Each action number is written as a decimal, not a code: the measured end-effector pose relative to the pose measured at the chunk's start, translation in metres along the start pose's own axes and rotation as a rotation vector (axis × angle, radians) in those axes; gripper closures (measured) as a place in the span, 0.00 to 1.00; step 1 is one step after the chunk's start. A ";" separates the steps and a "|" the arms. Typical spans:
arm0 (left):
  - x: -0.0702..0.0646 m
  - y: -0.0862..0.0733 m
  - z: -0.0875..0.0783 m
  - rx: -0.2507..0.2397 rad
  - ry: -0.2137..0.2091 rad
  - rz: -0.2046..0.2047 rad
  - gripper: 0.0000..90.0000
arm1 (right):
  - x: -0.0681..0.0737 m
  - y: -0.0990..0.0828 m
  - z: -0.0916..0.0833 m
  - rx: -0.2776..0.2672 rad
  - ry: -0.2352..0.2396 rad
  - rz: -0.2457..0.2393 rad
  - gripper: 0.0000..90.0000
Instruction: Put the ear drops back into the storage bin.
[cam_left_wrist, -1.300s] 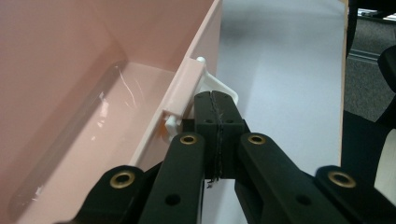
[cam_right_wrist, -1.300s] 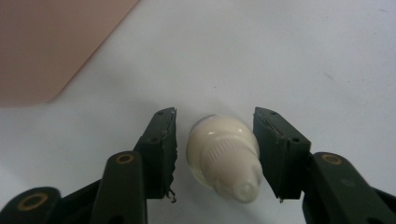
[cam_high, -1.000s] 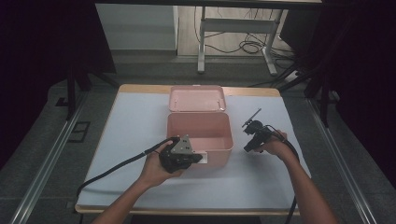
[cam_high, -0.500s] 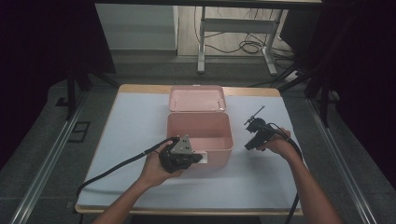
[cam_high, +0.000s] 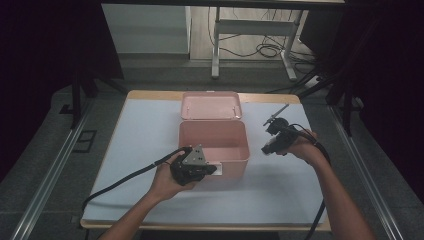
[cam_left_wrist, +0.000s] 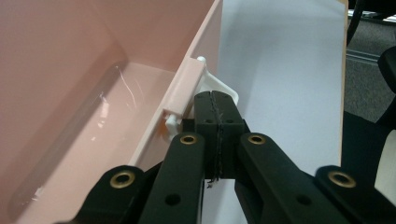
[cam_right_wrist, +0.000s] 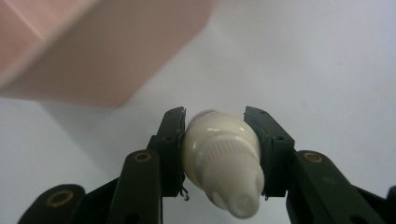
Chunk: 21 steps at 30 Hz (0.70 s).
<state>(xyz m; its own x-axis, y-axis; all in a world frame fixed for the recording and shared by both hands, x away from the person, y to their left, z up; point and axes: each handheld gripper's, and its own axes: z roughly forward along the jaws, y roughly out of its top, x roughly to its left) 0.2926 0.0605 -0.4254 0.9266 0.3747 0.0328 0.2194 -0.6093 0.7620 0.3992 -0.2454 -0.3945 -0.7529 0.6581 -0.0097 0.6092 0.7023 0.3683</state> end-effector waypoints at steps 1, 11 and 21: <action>0.000 0.000 0.000 0.000 0.000 0.000 1.00 | 0.002 0.002 -0.004 -0.009 0.004 -0.003 0.67; 0.001 0.000 -0.001 0.016 0.003 0.012 1.00 | 0.011 0.021 -0.029 -0.064 0.009 -0.031 0.67; 0.001 0.000 -0.001 0.015 0.000 0.011 1.00 | 0.026 0.044 -0.044 -0.094 0.008 -0.073 0.67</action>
<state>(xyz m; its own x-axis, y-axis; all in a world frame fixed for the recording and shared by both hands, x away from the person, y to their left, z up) 0.2935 0.0618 -0.4243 0.9290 0.3678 0.0406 0.2140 -0.6234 0.7520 0.3954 -0.2090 -0.3378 -0.7968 0.6034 -0.0323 0.5265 0.7195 0.4528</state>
